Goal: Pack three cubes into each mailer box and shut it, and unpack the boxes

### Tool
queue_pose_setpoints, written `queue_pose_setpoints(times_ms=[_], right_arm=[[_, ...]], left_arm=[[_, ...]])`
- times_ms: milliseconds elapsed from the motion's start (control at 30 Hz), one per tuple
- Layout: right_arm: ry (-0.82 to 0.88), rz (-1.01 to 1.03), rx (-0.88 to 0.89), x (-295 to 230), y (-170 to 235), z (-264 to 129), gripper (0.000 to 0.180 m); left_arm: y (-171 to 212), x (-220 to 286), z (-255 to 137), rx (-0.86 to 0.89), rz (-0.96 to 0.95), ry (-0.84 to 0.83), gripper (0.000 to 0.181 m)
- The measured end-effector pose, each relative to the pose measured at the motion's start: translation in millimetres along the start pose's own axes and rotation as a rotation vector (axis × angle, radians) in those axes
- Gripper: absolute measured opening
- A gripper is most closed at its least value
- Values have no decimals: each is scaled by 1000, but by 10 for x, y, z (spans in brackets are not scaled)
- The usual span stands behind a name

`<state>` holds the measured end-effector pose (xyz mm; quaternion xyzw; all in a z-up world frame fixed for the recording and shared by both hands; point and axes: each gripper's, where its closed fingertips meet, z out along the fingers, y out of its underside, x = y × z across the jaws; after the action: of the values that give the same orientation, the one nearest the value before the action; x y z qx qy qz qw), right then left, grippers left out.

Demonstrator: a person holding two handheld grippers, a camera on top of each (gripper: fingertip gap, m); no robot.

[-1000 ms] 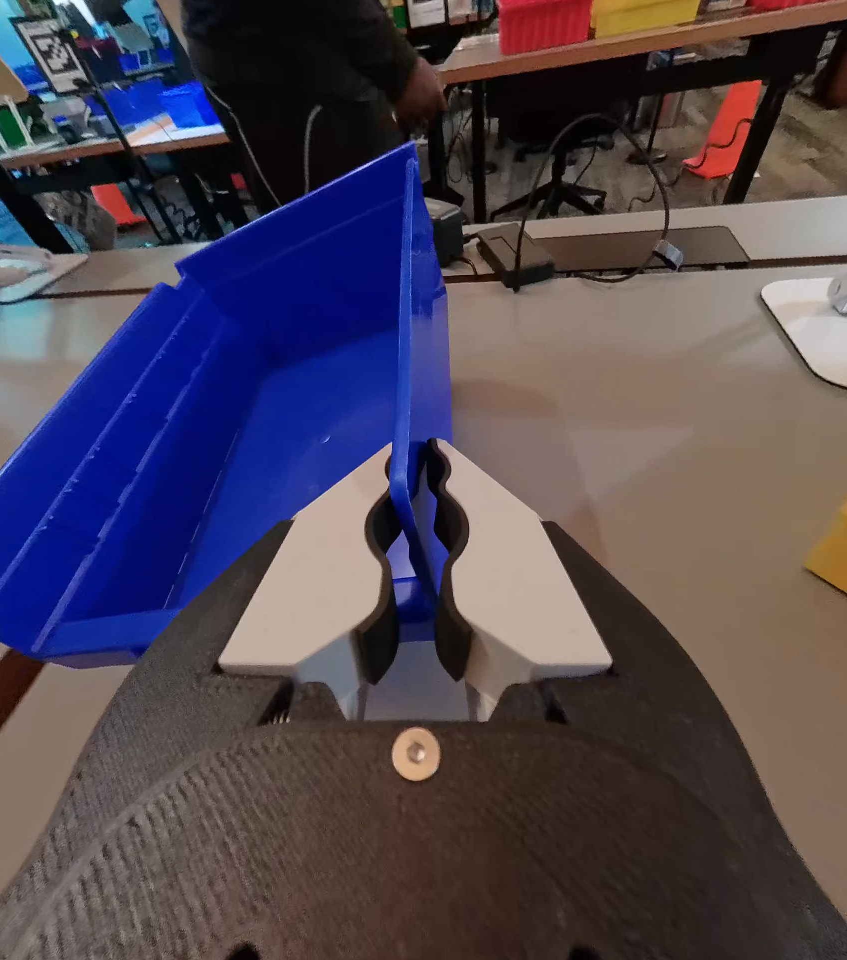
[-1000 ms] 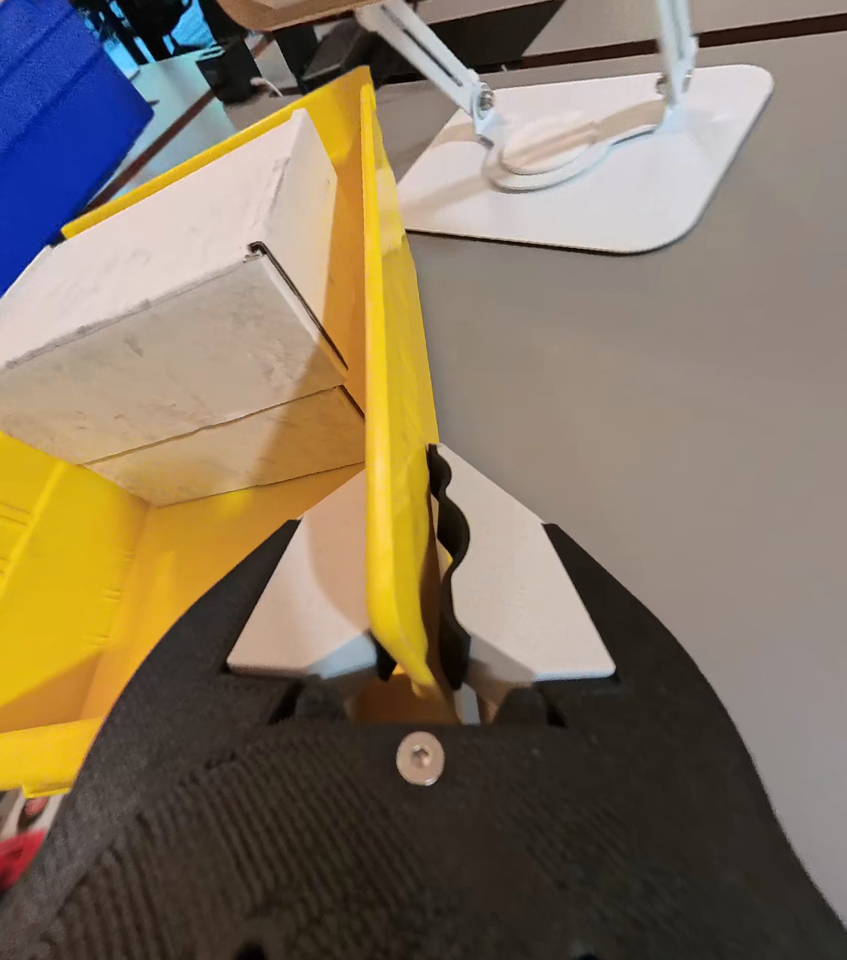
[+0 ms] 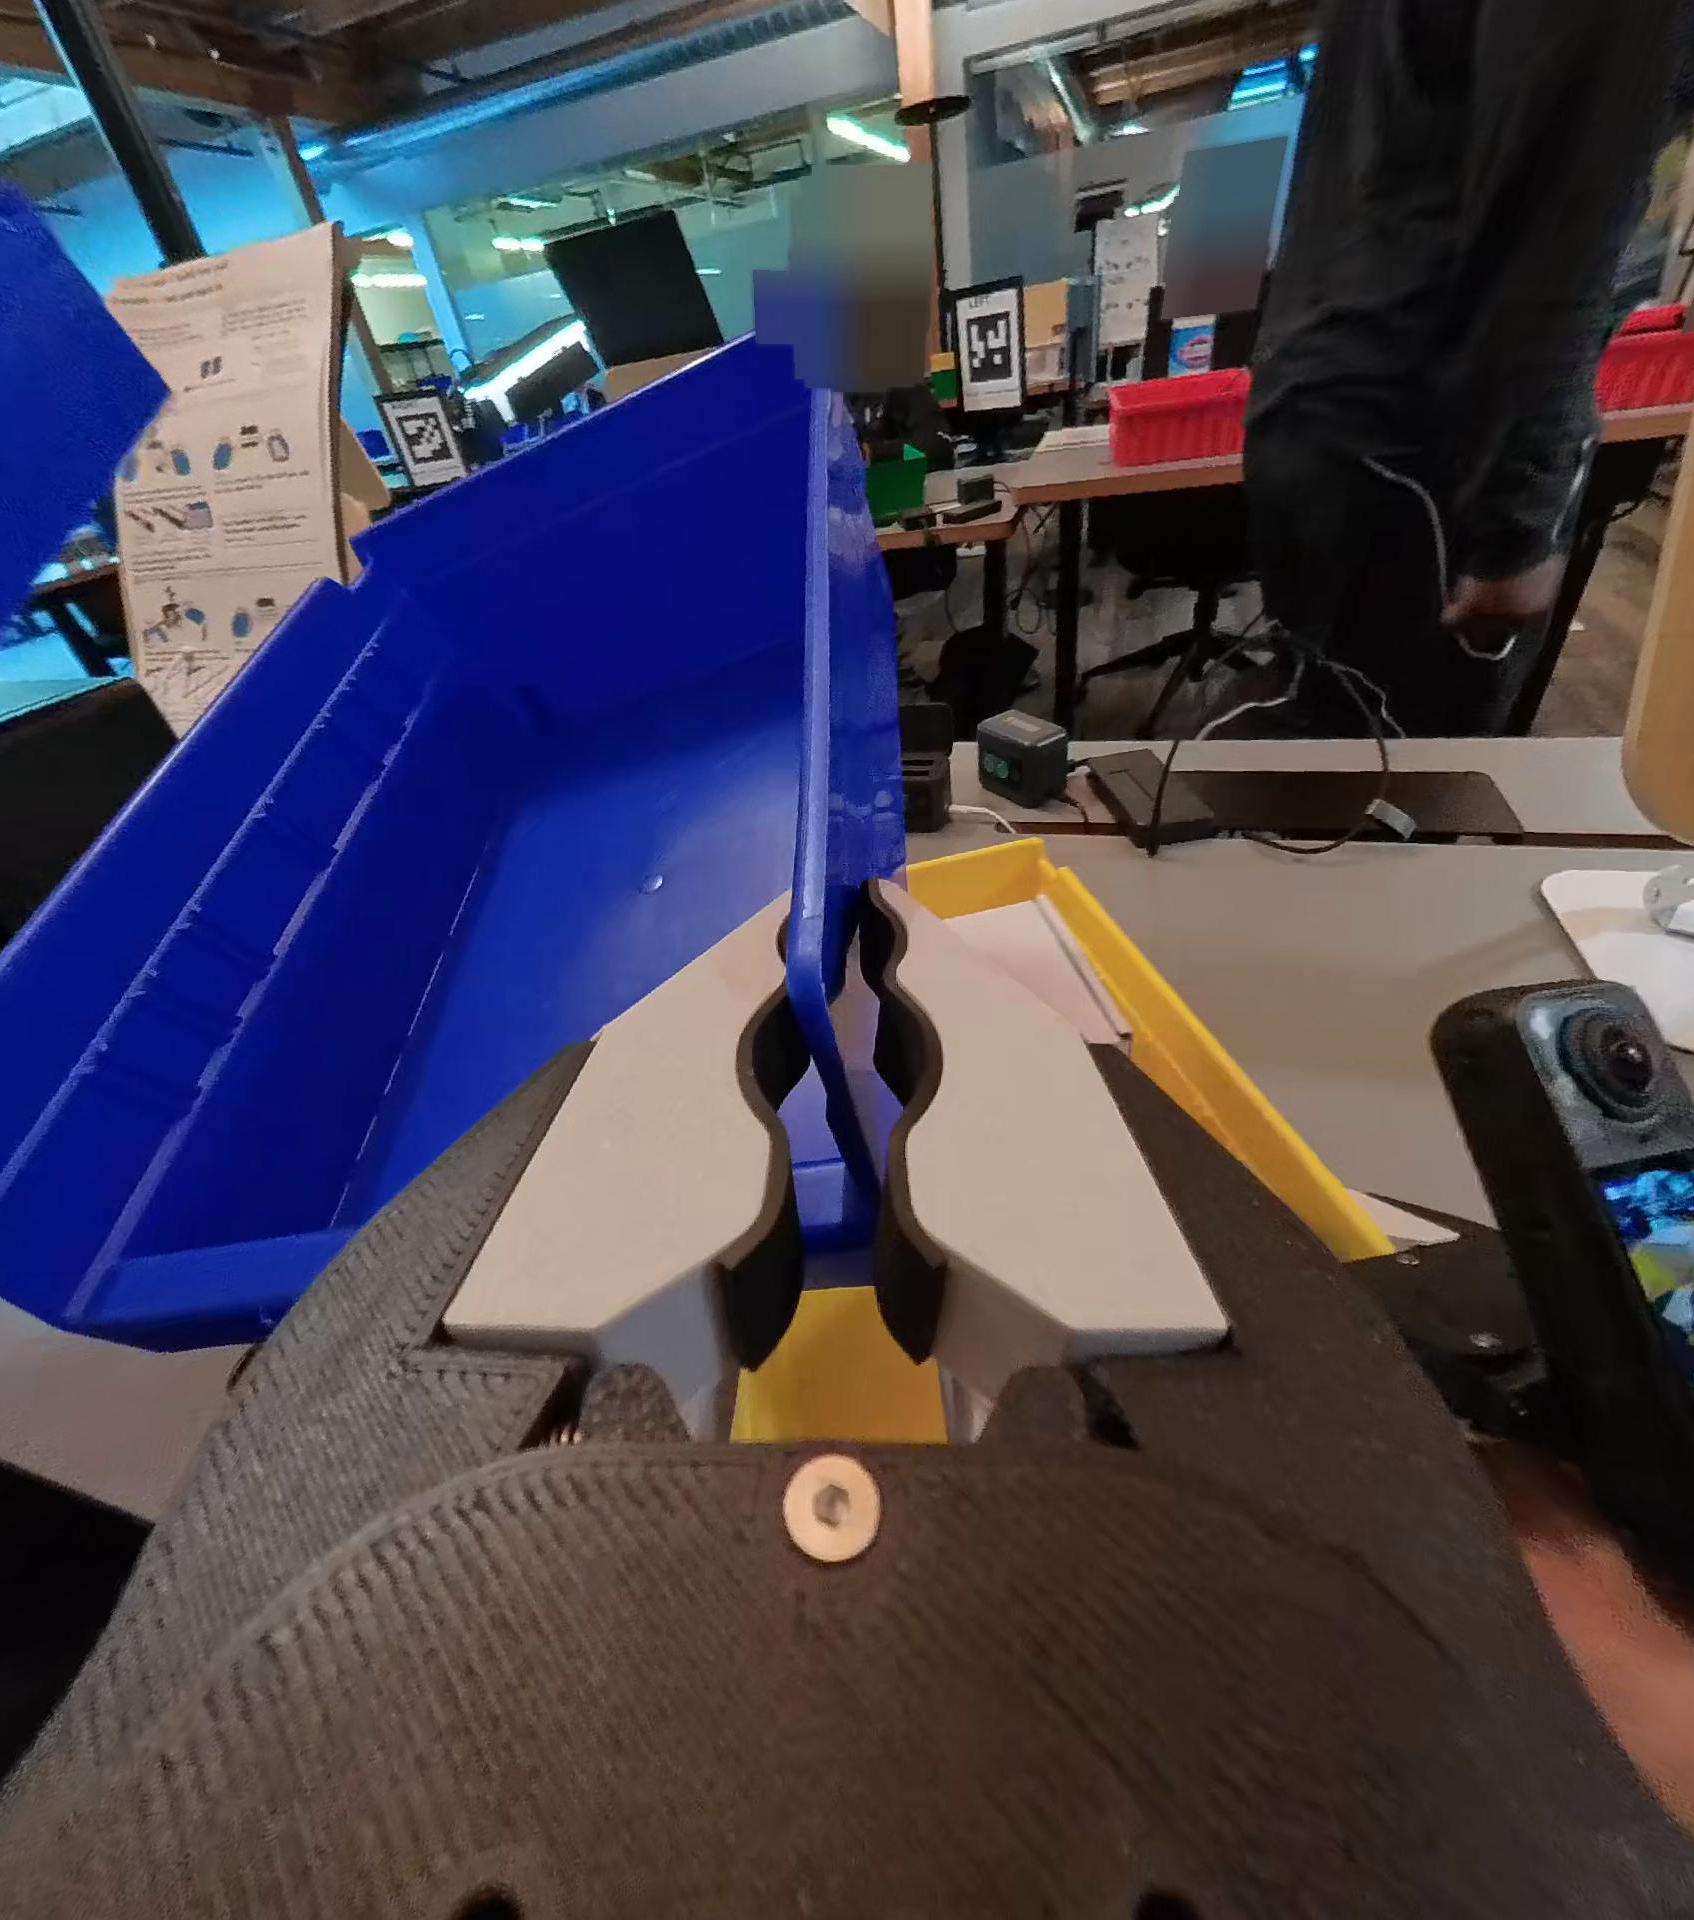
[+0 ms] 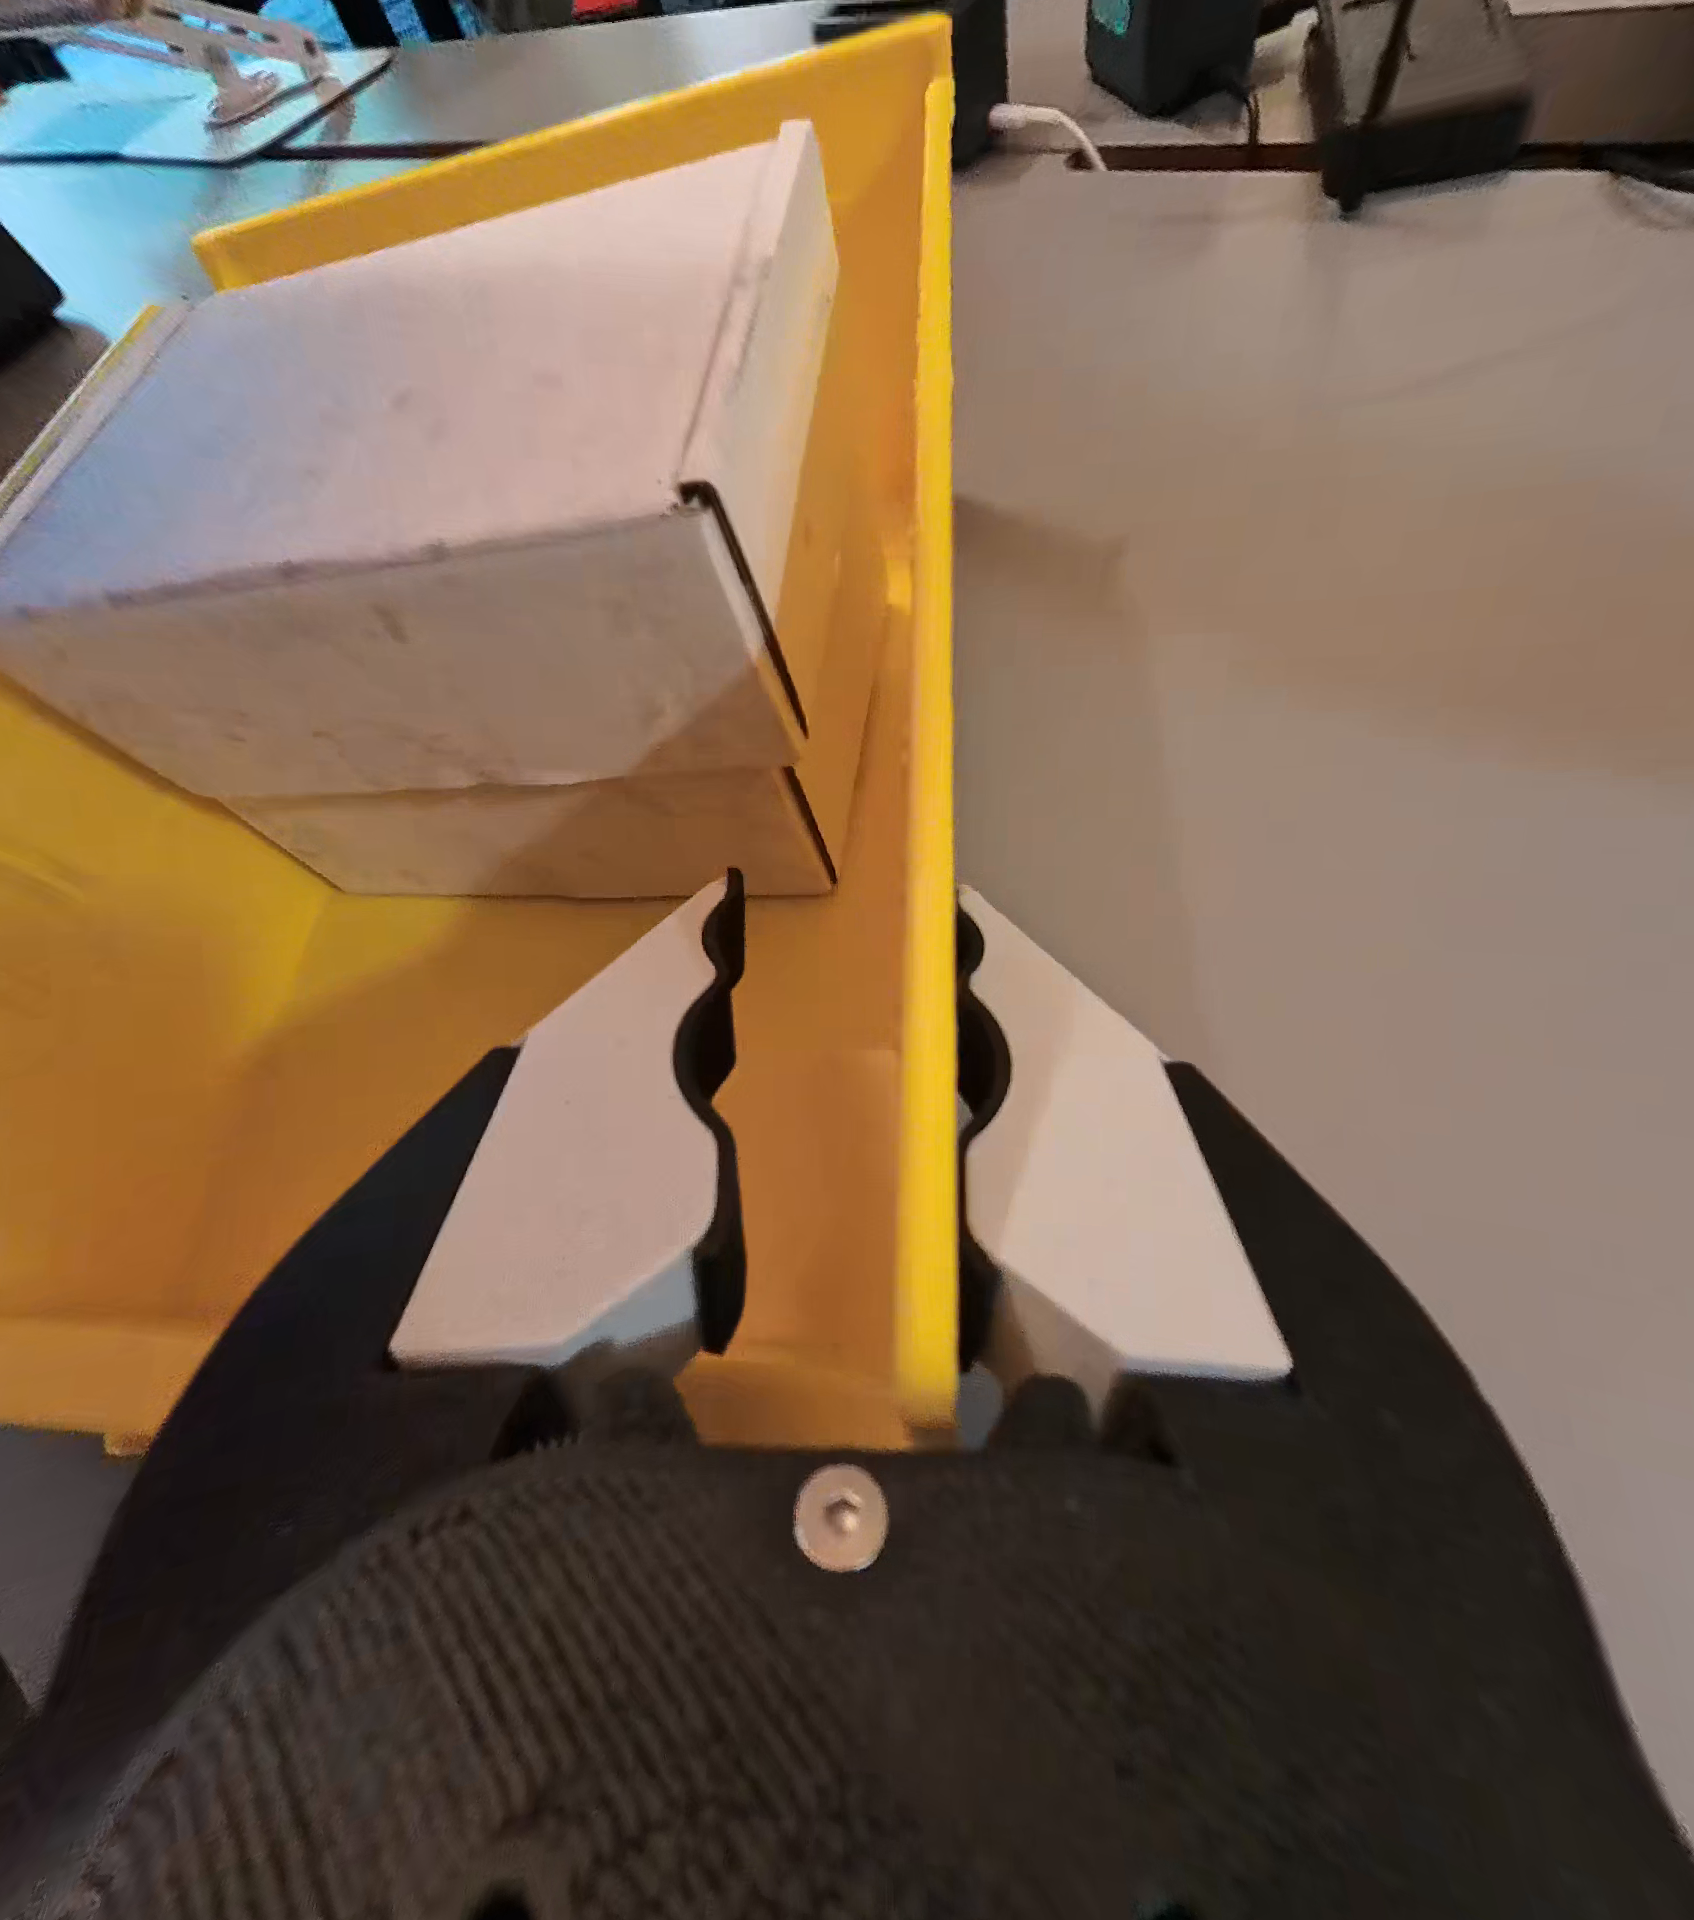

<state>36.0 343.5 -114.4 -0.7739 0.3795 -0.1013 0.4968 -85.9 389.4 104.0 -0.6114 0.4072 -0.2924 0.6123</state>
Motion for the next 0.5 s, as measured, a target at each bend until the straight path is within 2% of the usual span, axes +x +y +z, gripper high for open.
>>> queue_pose_setpoints(times_ms=[167,500], right_arm=[[-29,-118,58,-86,-22,-129,51],[-62,-152,28,8,40,-316,49]], left_arm=[[-54,110,11,11,17,14,2],[-54,198,40,11,27,27,1]])
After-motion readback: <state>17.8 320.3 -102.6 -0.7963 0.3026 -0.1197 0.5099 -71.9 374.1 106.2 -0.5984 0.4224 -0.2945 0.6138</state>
